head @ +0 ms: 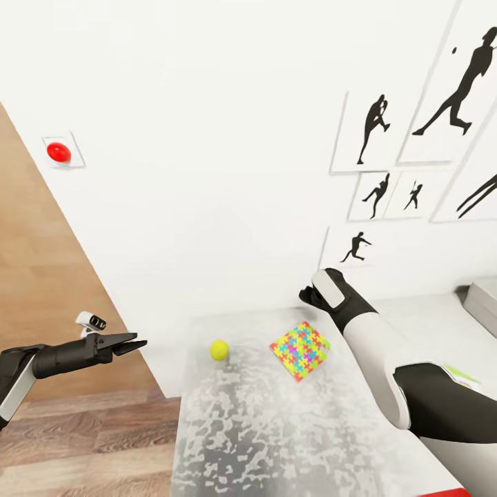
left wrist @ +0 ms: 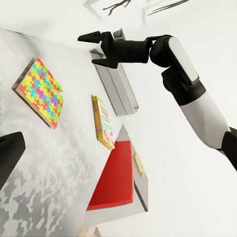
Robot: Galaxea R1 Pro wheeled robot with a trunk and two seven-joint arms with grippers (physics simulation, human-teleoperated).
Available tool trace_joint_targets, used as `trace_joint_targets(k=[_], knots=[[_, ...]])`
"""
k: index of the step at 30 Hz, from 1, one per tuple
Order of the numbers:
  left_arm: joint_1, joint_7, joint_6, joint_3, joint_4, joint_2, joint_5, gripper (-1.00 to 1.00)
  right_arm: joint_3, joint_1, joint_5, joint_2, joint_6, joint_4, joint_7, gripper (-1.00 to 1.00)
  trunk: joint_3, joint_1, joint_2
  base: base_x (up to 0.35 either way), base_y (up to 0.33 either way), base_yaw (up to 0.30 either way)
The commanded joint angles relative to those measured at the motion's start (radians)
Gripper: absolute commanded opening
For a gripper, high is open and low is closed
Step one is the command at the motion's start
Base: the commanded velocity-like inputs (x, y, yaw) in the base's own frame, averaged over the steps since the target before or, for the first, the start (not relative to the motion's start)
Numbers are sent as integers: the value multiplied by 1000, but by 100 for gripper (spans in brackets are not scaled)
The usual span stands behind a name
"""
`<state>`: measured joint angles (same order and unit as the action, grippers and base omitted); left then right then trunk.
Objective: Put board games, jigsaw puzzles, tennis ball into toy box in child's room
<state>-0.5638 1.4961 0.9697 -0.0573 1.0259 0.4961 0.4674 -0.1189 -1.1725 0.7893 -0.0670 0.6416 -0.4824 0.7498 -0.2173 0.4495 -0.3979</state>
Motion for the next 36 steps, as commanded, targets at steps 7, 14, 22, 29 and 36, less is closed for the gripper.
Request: trace_joint_targets(k=[7, 14, 22, 29, 36], knots=[[-1, 2, 11, 1, 0, 0, 1, 100, -7, 0, 8, 0, 1, -1, 8, 100, -14, 1, -2, 0, 0, 0], [-1, 1, 10, 1, 0, 1, 1, 100, -7, 1, 8, 0, 1, -1, 8, 100, -25, 1, -2, 0, 0, 0], [-1, 0, 9, 1, -2, 1, 0, 100, -4, -1, -43, -3, -1, -9, 8, 100, -38, 1, -2, 0, 0, 0], [-1, -2, 9, -1, -5, 1, 0, 100, -1, -1, -118, -12, -51, -10, 6, 100, -50, 1, -2, 0, 0, 0], [-1, -2, 8, -1, -6, 1, -1, 100, -1, -1, -128, -8, -74, -10, -1, 100, -62, 1, -2, 0, 0, 0]])
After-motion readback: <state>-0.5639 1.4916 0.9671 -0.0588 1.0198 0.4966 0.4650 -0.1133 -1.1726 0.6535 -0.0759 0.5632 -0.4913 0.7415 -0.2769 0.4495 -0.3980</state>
